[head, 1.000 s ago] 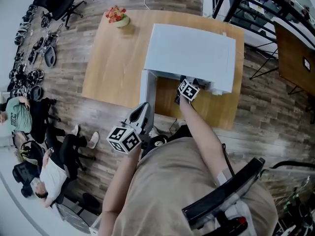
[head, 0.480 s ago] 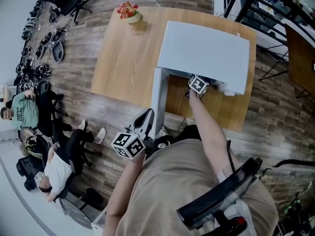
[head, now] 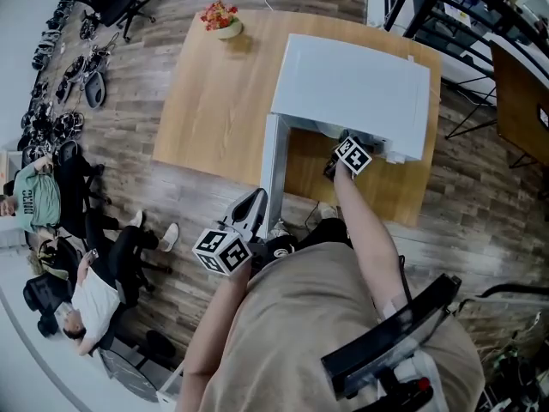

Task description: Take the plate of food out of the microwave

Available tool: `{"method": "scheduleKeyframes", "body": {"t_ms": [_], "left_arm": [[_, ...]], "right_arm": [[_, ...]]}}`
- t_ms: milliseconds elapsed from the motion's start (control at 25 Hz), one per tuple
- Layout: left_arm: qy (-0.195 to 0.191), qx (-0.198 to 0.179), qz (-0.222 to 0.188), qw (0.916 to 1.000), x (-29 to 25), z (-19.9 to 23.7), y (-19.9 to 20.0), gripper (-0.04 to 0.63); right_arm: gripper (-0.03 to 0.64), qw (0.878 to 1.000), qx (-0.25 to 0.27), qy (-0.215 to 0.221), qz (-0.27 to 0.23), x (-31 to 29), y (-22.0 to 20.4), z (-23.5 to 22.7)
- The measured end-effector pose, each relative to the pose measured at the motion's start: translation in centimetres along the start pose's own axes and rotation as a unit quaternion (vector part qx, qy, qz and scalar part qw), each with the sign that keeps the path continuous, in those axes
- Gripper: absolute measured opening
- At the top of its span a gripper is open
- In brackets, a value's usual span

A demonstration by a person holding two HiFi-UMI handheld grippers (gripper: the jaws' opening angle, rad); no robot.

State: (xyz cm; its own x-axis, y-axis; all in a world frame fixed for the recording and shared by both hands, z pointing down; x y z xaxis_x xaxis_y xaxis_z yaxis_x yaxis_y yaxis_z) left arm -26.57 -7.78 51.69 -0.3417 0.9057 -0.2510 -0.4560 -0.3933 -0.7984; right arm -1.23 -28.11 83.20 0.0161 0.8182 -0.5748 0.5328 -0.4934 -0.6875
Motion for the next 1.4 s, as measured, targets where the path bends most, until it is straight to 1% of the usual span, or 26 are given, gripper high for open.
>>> {"method": "scheduleKeyframes", "body": {"t_ms": [80,120,200,280,360,520,600,720,880,920,1040,1160,1200,1240,1280,1400], "left_arm": [[-0.004,0.0,0.004,1.0,-0.2,-0.3,-0.4,0.005],[-0.006,0.0,0.007,1.0,-0.2,-0.4,-0.6,0.006],[-0.007,0.001,0.01,0.9999,-0.2,-0.4,-0.8,0.005],[-0.008,0.001,0.012,0.9999,-0.1,-0.5,-0.8,0.006],[-0.008,0.0,0.014,0.9999,0.0,-0.5,-1.0,0.006],[-0.007,0.0,0.019,0.9998,-0.1,-0.8,-1.6,0.006],[-0.006,0.0,0.019,0.9998,-0.2,-0.8,-1.8,0.006],[-0.006,0.001,0.017,0.9998,-0.4,-1.1,-1.7,0.006],[-0.006,0.0,0.016,0.9998,-0.4,-1.4,-1.4,0.005],[-0.006,0.0,0.016,0.9998,-0.4,-1.5,-1.5,0.006],[-0.001,-0.001,0.017,0.9999,-0.3,-1.6,-1.7,0.006],[0.006,0.002,0.016,0.9999,-0.4,-1.5,-2.1,0.005],[0.008,0.003,0.015,0.9999,-0.4,-1.4,-2.2,0.006],[0.011,0.004,0.013,0.9998,-0.4,-1.4,-2.3,0.006],[0.013,0.005,0.012,0.9998,-0.5,-1.3,-2.3,0.006],[0.016,0.006,0.007,0.9998,-0.7,-1.4,-2.2,0.006]], "right_arm": [[0.164,0.998,-0.051,0.02,0.007,0.1,-0.1,-0.5],[0.142,0.996,-0.081,0.033,0.012,0.1,-0.2,-0.7],[0.069,0.989,-0.139,0.054,0.021,0.3,-0.3,-0.8],[0.049,0.979,-0.193,0.065,0.024,0.6,-0.4,-0.8],[0.032,0.968,-0.236,0.079,0.022,1.0,-0.5,-0.7],[0.021,0.945,-0.304,0.117,0.022,2.4,-0.5,-0.6],[0.02,0.935,-0.328,0.133,0.027,3.1,-0.4,-0.6],[0.018,0.929,-0.339,0.143,0.037,3.7,-0.7,-0.9],[0.02,0.924,-0.354,0.137,0.053,3.4,-1.6,-1.7],[0.02,0.925,-0.352,0.134,0.058,3.2,-1.8,-1.9],[0.02,0.936,-0.32,0.132,0.063,2.5,-1.9,-1.8],[0.024,0.937,-0.306,0.155,0.064,2.0,-1.8,-1.6],[0.08,0.937,-0.304,0.16,0.065,1.9,-1.8,-1.5],[0.153,0.937,-0.303,0.161,0.068,1.7,-2.0,-1.5],[0.177,0.937,-0.302,0.159,0.073,1.5,-2.3,-1.5],[0.178,0.937,-0.303,0.147,0.092,1.1,-3.0,-1.5]]}}
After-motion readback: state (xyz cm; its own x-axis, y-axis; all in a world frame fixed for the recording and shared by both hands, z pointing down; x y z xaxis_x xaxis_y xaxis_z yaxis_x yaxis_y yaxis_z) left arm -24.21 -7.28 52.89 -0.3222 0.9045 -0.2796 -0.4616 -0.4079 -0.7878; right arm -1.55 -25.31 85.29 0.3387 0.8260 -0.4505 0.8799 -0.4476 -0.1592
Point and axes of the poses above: the fingertips, and each gripper's own axes: x backward along the fingers, z to its left, y out of its top, the point moved 5 cm from there along x, backward along the fingers, and after that the axes turned 12 degrees about -z, right-handed, at the moved point
